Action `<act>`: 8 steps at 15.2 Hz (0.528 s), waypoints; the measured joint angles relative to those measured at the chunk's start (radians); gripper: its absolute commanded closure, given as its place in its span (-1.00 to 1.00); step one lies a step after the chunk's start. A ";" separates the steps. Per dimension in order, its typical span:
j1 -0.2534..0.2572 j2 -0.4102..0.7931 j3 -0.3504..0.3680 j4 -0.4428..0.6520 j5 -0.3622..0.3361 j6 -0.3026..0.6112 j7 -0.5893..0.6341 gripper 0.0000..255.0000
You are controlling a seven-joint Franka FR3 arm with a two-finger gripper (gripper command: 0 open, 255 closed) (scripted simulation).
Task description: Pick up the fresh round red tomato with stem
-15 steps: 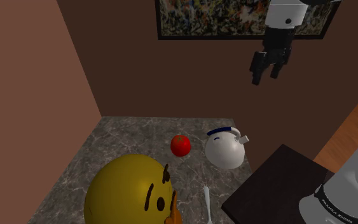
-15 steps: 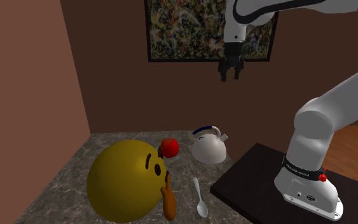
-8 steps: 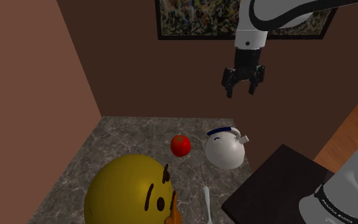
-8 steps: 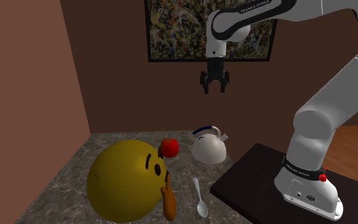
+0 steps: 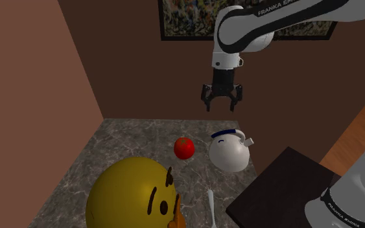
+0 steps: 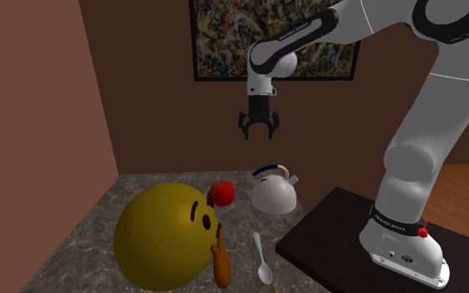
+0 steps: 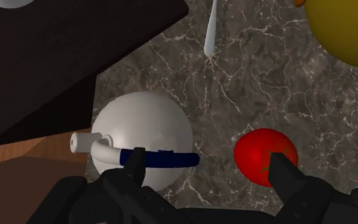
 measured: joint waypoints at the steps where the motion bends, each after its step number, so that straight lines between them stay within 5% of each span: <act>1: 0.001 0.044 0.005 0.024 0.009 0.014 0.033 -1.00; 8: 0.010 0.313 0.014 0.171 0.078 0.100 0.229 -1.00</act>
